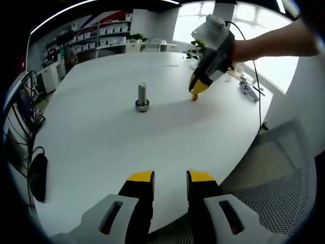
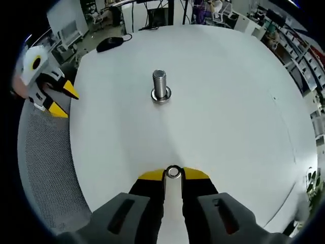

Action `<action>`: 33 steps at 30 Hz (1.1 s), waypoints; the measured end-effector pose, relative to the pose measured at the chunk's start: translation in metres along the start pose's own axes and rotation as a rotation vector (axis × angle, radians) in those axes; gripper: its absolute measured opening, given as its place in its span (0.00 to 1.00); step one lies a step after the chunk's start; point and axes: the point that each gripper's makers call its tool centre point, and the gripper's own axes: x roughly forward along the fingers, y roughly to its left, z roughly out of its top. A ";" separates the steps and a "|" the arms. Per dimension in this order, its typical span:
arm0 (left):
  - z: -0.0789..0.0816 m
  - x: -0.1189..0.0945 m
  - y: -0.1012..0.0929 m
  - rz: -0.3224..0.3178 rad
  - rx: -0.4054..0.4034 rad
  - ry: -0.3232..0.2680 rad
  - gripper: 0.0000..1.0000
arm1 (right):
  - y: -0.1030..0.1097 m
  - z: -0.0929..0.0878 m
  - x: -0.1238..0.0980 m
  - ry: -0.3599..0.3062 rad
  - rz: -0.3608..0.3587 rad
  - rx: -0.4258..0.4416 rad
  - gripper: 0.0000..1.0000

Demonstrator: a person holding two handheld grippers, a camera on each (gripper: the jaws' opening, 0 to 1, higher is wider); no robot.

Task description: Place the washer onto the threaded stud by aligning its center hole with the stud, sliding it down to the base, and recovering from edge contact or off-axis alignment until the washer reaches the visible bottom stop.

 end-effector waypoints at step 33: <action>-0.001 0.000 0.000 0.004 0.006 0.004 0.23 | -0.031 -0.022 -0.030 -0.061 -0.088 0.038 0.14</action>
